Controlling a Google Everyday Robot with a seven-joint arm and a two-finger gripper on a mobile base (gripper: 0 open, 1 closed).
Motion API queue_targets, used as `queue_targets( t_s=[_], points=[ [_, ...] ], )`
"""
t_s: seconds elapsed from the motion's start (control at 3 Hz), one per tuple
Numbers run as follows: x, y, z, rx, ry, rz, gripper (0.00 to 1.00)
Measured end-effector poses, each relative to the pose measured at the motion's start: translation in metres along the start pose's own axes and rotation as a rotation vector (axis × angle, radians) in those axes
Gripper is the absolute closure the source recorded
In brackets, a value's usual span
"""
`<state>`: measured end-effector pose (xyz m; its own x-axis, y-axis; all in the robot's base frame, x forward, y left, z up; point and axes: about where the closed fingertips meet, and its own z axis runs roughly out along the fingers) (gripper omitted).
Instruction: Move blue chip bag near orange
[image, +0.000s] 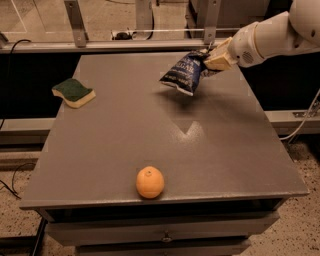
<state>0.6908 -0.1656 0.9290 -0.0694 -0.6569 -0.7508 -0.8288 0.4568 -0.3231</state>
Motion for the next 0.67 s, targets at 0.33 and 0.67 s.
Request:
queue_targets(
  t_s=[0.33,0.67],
  points=[
    [-0.013,0.029,-0.005,-0.053,-0.04,-0.029,1.0],
    [-0.022,0.061,-0.011,-0.11,-0.07,-0.053,1.0]
  ],
)
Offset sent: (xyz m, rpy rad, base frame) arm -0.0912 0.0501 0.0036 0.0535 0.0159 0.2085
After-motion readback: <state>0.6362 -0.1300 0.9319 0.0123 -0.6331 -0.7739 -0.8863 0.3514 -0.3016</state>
